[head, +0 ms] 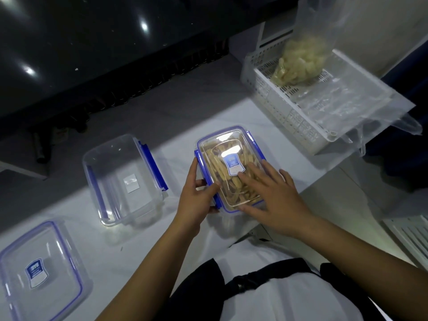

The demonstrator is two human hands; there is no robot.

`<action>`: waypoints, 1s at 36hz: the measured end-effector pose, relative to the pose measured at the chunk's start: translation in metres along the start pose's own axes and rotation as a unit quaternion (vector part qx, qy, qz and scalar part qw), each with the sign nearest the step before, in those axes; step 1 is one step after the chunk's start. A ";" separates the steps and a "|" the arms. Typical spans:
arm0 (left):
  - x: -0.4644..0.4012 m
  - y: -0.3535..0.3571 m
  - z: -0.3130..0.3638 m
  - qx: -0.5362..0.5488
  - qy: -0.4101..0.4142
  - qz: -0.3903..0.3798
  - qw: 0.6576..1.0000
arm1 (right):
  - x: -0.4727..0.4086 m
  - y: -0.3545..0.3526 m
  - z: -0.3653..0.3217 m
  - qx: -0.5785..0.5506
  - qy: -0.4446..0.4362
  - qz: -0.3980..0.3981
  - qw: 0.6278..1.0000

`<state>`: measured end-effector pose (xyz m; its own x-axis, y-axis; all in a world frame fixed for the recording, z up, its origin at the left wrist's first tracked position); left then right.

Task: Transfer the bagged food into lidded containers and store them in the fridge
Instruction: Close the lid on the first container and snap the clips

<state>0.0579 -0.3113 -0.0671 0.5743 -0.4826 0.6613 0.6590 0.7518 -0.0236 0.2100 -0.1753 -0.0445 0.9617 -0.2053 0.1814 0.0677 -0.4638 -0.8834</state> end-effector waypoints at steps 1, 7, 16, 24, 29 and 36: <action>0.000 0.002 0.000 0.003 0.001 0.003 1.000 | 0.000 -0.002 0.005 0.003 -0.007 -0.007 1.000; -0.013 0.022 0.011 0.020 0.013 0.013 1.000 | -0.018 -0.019 0.038 0.010 -0.032 -0.011 0.999; -0.042 0.047 0.054 0.007 0.014 0.005 1.000 | -0.055 -0.046 0.067 -0.001 0.002 -0.011 1.000; -0.049 0.052 0.059 0.008 0.003 0.012 1.000 | -0.058 -0.049 0.077 0.002 -0.014 0.002 1.000; -0.049 0.055 0.059 -0.004 -0.003 0.021 1.000 | -0.056 -0.046 0.081 -0.002 -0.025 0.014 1.000; -0.050 0.056 0.063 -0.030 -0.007 0.046 0.998 | -0.052 -0.069 0.074 0.033 -0.056 -0.078 0.995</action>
<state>0.0349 -0.2168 -0.0541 0.6261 -0.4064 0.6655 0.6321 0.7642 -0.1280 0.1746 -0.0690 -0.0254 0.9616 -0.0365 0.2719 0.2314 -0.4245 -0.8753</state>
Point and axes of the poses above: each hand's wrist, its own x-axis away from the middle knuckle, its own y-axis out of the palm, z = x × y, the point moved 1 cm from there along -x, towards the middle knuckle, and after that the axes turned 11 degrees about -y, right-handed, at the moved point
